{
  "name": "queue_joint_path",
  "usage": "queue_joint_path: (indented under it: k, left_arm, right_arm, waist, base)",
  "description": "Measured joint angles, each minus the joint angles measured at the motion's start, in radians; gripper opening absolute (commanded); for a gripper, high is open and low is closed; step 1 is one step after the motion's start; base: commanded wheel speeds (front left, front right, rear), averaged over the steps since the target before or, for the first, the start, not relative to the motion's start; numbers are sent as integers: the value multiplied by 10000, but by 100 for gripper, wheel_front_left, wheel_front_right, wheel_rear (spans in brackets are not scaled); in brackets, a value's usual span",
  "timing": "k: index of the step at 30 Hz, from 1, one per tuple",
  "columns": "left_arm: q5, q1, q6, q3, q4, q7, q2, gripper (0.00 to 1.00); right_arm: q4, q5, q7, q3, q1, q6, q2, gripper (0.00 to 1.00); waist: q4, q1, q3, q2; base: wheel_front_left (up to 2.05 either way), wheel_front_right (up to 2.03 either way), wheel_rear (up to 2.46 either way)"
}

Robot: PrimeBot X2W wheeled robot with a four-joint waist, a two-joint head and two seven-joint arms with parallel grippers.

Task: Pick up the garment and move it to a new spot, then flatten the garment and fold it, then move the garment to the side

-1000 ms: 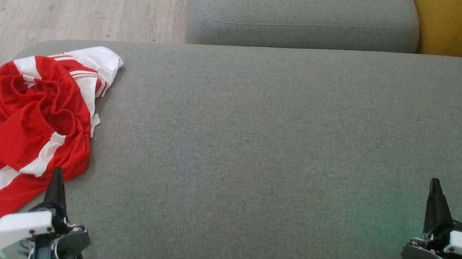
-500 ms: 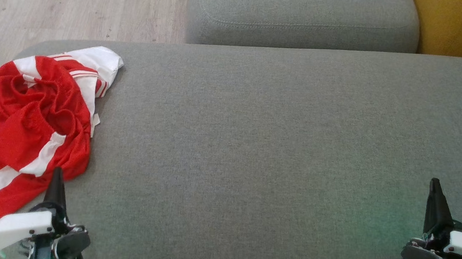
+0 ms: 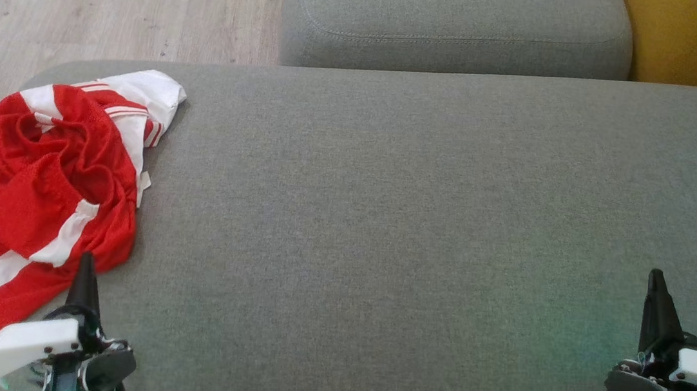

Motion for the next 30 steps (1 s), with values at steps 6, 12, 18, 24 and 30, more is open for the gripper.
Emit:
queue_joint_path:
  k: [6,12,18,24,30]
  left_arm:
    - [2,116,6,-63,288,-10,-8,100]
    - [42,609,8,-140,702,-117,-38,100]
    - [541,593,36,-228,642,-280,-40,100]
    - [1296,599,245,-407,472,-416,-38,100]
    - [1969,610,360,-510,324,-633,-40,100]
  right_arm:
    - [288,-2,-2,15,122,0,15,100]
    - [675,-4,-69,128,643,-35,31,100]
    - [663,-343,-253,314,630,-35,31,100]
    - [658,-1317,-408,384,631,-35,31,100]
    - [593,-2171,-583,527,640,-35,33,100]
  waist:
    - [0,0,0,0]
    - [5,0,-61,0]
    - [10,0,-136,0]
    - [18,0,-207,0]
    - [34,0,-288,0]
  base:
    - [0,0,0]
    - [0,0,0]
    - [0,0,0]
    - [0,0,0]
    - [0,0,0]
